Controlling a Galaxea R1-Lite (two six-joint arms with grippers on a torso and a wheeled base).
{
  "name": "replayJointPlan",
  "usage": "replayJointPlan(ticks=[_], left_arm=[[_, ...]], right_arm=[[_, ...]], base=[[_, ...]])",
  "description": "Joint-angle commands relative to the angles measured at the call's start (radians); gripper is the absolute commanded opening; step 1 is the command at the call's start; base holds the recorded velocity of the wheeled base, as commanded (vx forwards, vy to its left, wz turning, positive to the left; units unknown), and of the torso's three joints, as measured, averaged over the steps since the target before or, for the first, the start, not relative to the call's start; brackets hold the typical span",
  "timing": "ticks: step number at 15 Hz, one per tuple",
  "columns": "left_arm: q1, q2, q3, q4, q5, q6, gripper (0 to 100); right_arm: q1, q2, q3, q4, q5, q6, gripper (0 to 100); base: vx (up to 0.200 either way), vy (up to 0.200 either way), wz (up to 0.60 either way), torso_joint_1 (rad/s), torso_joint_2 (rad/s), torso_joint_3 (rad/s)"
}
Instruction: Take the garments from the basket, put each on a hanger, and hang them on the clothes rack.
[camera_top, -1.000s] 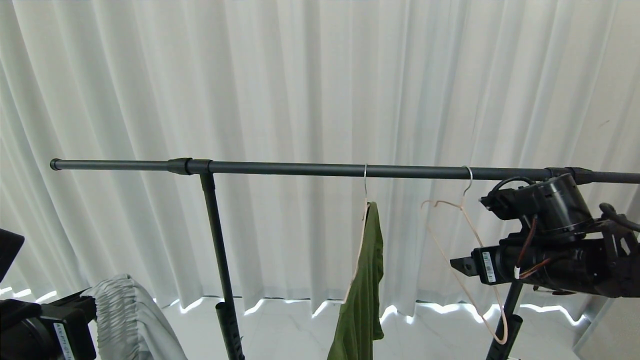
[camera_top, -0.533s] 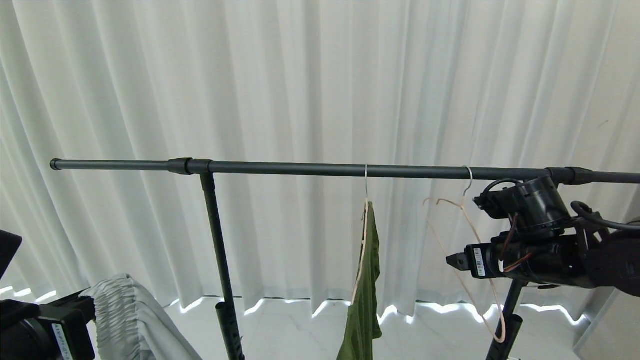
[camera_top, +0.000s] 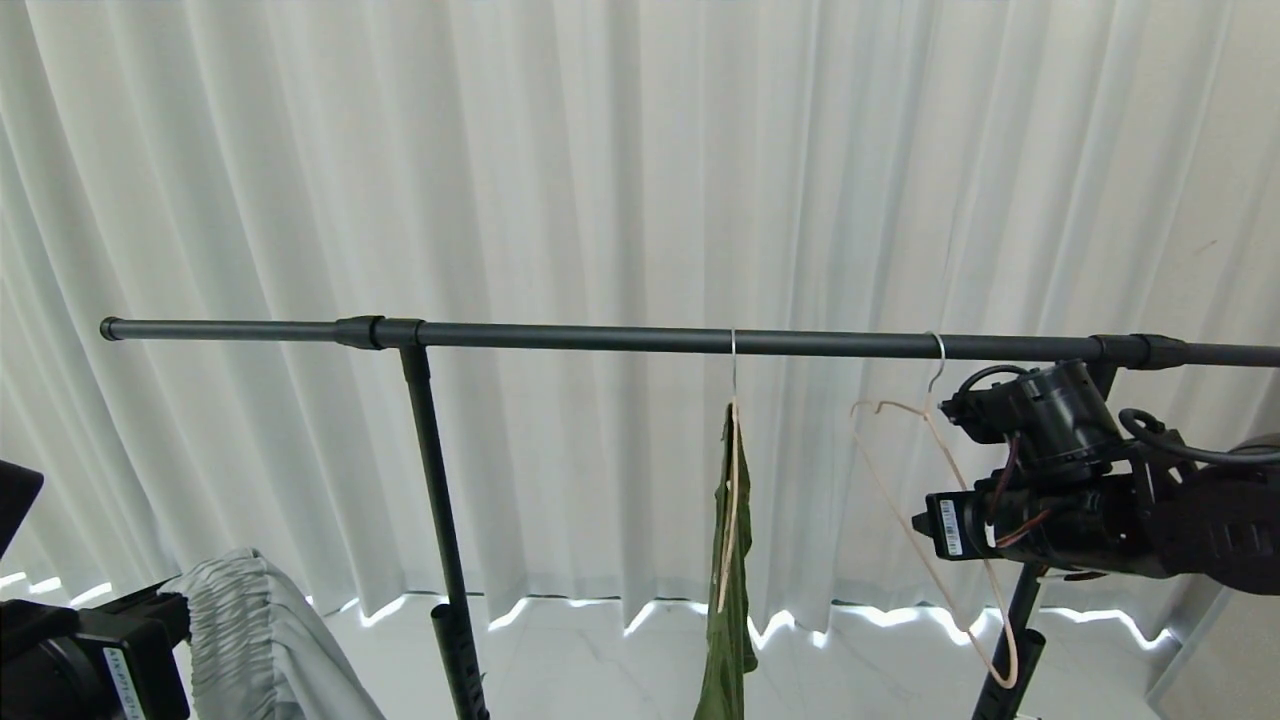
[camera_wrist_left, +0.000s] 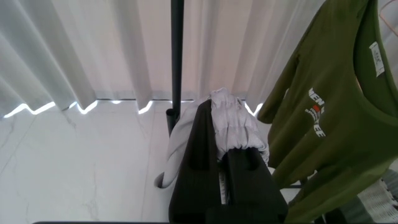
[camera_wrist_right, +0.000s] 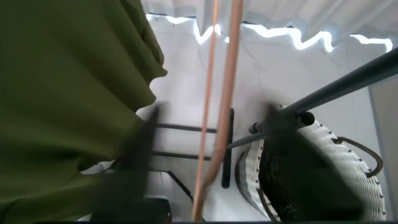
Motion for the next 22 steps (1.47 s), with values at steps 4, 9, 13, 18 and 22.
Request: replayJointPlan(ticks=[4,9,13,18,22], left_arm=[[0.0,0.002,0.0,0.0,0.001,0.001,0],[0.0,-0.001,0.0,0.0,0.001,-0.001,0],[0.0,0.0,0.006,0.0,0.001,0.002,0],[0.0,0.003,0.026,0.0,0.001,0.036,0],[0.0,0.005,0.029,0.0,0.001,0.036,0]], right_arm=[[0.001,-0.003,0.002,0.006,-0.007,0.038,0],[0.004,-0.057,0.011,0.006,-0.007,0.049,0],[0.008,-0.158,0.055,0.0,-0.012,0.051,0],[0.007,-0.239,0.072,0.002,-0.012,0.054,0],[0.016,-0.308,0.124,0.002,-0.011,0.051,0]], base=[[0.0,0.0,0.0,0.0,0.0,0.0],[0.0,0.0,0.0,0.0,0.0,0.0],[0.0,0.0,0.0,0.0,0.0,0.0],[0.0,0.0,0.0,0.0,0.0,0.0],[0.0,0.0,0.0,0.0,0.0,0.0]])
